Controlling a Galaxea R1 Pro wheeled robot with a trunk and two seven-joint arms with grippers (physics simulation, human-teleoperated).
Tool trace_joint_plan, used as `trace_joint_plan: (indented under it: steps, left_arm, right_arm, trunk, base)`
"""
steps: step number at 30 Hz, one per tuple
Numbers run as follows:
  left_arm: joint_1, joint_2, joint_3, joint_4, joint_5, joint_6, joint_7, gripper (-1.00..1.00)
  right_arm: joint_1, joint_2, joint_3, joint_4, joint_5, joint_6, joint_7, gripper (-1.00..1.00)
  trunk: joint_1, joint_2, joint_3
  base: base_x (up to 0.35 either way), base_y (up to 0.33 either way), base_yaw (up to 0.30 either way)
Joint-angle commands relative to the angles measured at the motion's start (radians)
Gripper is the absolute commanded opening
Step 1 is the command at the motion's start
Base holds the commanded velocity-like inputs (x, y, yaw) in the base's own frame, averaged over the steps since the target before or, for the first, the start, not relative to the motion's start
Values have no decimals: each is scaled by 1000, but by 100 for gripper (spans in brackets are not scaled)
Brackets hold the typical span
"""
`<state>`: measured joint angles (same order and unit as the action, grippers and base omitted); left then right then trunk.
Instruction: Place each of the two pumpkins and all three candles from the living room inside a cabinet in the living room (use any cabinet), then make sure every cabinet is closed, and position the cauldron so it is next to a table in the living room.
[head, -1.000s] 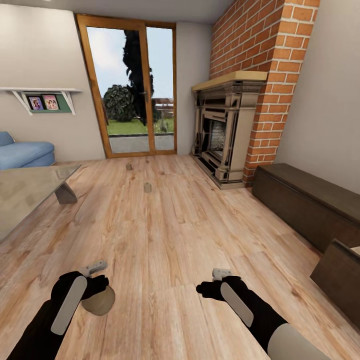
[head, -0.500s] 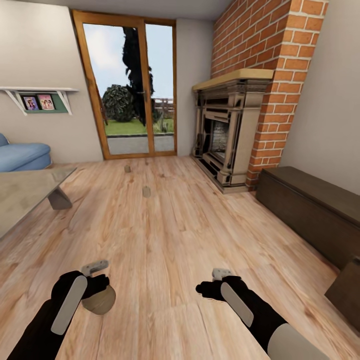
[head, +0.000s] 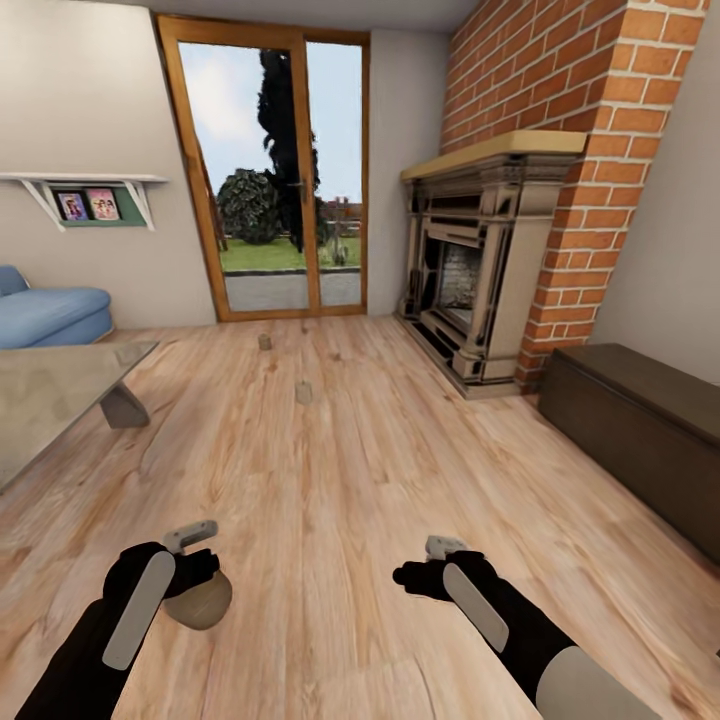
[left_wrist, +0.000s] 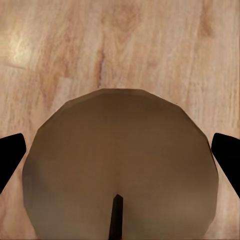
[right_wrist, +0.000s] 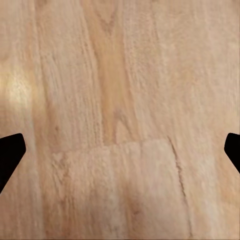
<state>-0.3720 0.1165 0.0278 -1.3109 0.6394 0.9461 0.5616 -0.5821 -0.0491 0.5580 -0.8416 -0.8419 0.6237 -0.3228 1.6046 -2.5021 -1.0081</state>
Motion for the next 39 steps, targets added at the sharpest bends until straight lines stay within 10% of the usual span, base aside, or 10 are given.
trace_joint_plan:
  steps: [1, 25, 32, 39]
  left_arm:
    - [-1, 0, 0, -1, 9, 2, 9, -100]
    - [2, 0, -2, -13, 17, 3, 5, -100]
    - [98, 14, 5, -217, 146, 43, -18, -100]
    - [118, 15, 7, -247, 166, 49, -20, -100]
  right_arm:
    - [-1, -1, 5, -2, -11, 1, -11, 100]
    - [-1, -2, 9, -2, 1, 1, -8, 100]
    - [-1, -1, 10, -2, 1, 1, -8, 100]
    - [-1, -1, 12, -2, 1, 1, -7, 100]
  trunk:
    - [0, 0, -1]
    - [0, 0, -2]
    - [0, 0, -2]
    - [0, 0, -2]
  base:
    - [332, 82, 269]
    - [332, 11, 81]
    - [331, 0, 0]
    - [331, 0, 0]
